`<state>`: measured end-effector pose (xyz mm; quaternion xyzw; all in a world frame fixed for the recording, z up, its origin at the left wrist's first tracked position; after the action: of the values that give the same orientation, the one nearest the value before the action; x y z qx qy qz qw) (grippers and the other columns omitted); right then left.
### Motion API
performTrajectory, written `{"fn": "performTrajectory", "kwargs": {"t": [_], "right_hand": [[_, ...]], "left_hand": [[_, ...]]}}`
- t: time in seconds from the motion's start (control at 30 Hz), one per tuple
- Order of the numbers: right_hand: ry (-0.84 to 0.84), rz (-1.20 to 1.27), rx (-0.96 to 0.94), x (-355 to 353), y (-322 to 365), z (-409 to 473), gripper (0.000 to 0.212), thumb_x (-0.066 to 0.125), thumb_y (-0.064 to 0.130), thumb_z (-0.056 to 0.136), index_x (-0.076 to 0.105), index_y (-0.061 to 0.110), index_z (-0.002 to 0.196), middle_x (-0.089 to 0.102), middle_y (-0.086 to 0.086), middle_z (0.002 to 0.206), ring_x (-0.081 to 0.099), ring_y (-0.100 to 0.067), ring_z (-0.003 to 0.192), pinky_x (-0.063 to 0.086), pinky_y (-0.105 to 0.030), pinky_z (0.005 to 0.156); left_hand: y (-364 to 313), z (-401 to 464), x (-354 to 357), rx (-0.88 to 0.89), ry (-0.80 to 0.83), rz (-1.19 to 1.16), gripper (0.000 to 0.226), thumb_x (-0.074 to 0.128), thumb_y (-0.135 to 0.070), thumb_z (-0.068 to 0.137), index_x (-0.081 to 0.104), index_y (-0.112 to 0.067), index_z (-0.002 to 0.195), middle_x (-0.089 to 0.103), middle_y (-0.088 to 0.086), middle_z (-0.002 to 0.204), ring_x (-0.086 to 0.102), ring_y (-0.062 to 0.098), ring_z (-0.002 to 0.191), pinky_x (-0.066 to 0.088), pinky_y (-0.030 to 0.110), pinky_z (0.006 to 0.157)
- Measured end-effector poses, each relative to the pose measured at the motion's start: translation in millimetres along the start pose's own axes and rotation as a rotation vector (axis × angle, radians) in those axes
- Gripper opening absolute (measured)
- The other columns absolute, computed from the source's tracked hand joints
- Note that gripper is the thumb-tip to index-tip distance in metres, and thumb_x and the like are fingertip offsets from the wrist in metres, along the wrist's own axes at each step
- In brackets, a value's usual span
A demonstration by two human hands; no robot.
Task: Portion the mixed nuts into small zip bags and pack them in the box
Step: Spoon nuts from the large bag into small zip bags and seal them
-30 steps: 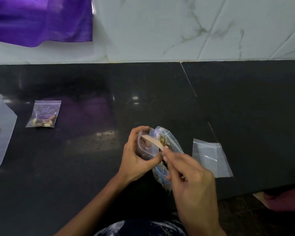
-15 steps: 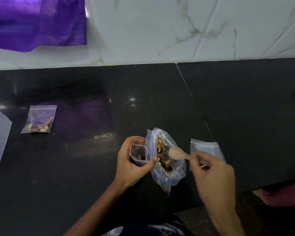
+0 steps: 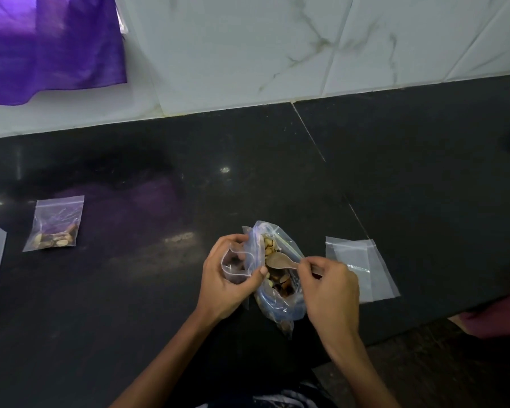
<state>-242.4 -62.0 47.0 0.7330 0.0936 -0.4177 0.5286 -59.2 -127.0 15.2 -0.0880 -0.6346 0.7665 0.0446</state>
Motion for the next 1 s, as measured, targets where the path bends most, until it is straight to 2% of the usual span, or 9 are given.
{"fn": "performTrajectory", "kwargs": {"t": [0.17, 0.33, 0.4, 0.5, 0.6, 0.7, 0.8, 0.87, 1.0], "right_hand": [[0.003, 0.043, 0.007, 12, 1, -1, 0.018, 0.053, 0.026, 0.094, 0.071, 0.021, 0.098, 0.062, 0.013, 0.067, 0.060, -0.002, 0.058, 0.050, -0.019, 0.052], [0.015, 0.034, 0.014, 22, 1, -2, 0.022, 0.050, 0.029, 0.096, 0.067, 0.023, 0.108, 0.063, 0.012, 0.072, 0.058, 0.000, 0.060, 0.040, -0.012, 0.050], [0.034, 0.106, 0.038, 26, -3, 0, 0.020, 0.050, 0.030, 0.095, 0.066, 0.024, 0.106, 0.064, 0.012, 0.073, 0.060, 0.001, 0.065, 0.045, -0.012, 0.056], [0.121, 0.346, 0.189, 35, -21, 1, 0.015, 0.052, 0.029, 0.095, 0.066, 0.026, 0.100, 0.066, 0.006, 0.073, 0.062, -0.003, 0.069, 0.052, -0.024, 0.065], [0.160, 0.489, 0.305, 34, -35, -3, 0.012, 0.054, 0.027, 0.093, 0.066, 0.029, 0.098, 0.067, 0.004, 0.073, 0.059, -0.004, 0.066, 0.044, -0.024, 0.062], [0.145, 0.530, 0.330, 24, -42, -11, 0.013, 0.055, 0.025, 0.093, 0.066, 0.029, 0.097, 0.068, 0.003, 0.075, 0.061, -0.003, 0.065, 0.045, -0.022, 0.057], [0.139, 0.577, 0.325, 15, -43, -18, 0.015, 0.055, 0.020, 0.093, 0.067, 0.028, 0.095, 0.067, 0.001, 0.070, 0.052, 0.001, 0.045, 0.040, -0.014, 0.043], [0.131, 0.623, 0.320, 8, -44, -22, 0.017, 0.055, 0.016, 0.093, 0.067, 0.027, 0.091, 0.067, 0.001, 0.067, 0.046, 0.000, 0.039, 0.037, -0.014, 0.039], [0.124, 0.660, 0.320, 1, -46, -25, 0.019, 0.055, 0.013, 0.092, 0.069, 0.025, 0.088, 0.065, 0.003, 0.061, 0.041, -0.001, 0.036, 0.035, -0.014, 0.036]], "left_hand": [[0, 1, 0, 0.005, 0.008, 0.004, 0.045, 0.076, -0.031, 0.070, 0.059, -0.008, 0.105, 0.063, 0.005, 0.108, 0.067, 0.019, 0.095, 0.057, 0.028, 0.073], [1, 2, -1, -0.003, 0.009, -0.009, 0.047, 0.076, -0.030, 0.071, 0.059, -0.007, 0.108, 0.065, 0.004, 0.104, 0.068, 0.019, 0.093, 0.057, 0.030, 0.074], [0, 3, -1, -0.002, 0.005, -0.017, 0.046, 0.076, -0.029, 0.071, 0.059, -0.007, 0.108, 0.066, 0.002, 0.104, 0.068, 0.019, 0.093, 0.058, 0.030, 0.074], [-1, 4, -1, 0.002, -0.007, -0.026, 0.045, 0.076, -0.028, 0.071, 0.060, -0.007, 0.107, 0.066, -0.001, 0.106, 0.068, 0.016, 0.094, 0.056, 0.026, 0.075], [-1, 2, -2, 0.002, -0.027, -0.019, 0.041, 0.076, -0.029, 0.071, 0.060, -0.009, 0.104, 0.065, -0.003, 0.108, 0.067, 0.017, 0.095, 0.057, 0.028, 0.075], [-1, 1, -3, -0.001, -0.036, -0.023, 0.040, 0.076, -0.029, 0.070, 0.061, -0.010, 0.101, 0.065, -0.003, 0.106, 0.067, 0.017, 0.094, 0.056, 0.027, 0.075], [-3, 1, -4, -0.006, -0.037, -0.020, 0.044, 0.077, -0.031, 0.069, 0.060, -0.011, 0.105, 0.066, -0.001, 0.104, 0.067, 0.016, 0.094, 0.055, 0.024, 0.074], [-4, 0, -5, 0.008, -0.053, 0.006, 0.044, 0.078, -0.032, 0.068, 0.060, -0.013, 0.104, 0.064, 0.002, 0.104, 0.066, 0.016, 0.094, 0.054, 0.024, 0.075], [-9, 0, -13, 0.022, -0.109, 0.076, 0.041, 0.079, -0.036, 0.065, 0.059, -0.028, 0.099, 0.062, -0.001, 0.105, 0.063, 0.019, 0.097, 0.054, 0.027, 0.079]]}}
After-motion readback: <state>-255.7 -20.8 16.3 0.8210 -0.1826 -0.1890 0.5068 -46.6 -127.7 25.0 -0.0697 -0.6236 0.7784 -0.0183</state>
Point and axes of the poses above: each hand's wrist, its own z-axis towards the middle knuckle, its own x-axis out of the palm, y = z × x, the point moved 10 cm from there along z, towards the middle knuckle
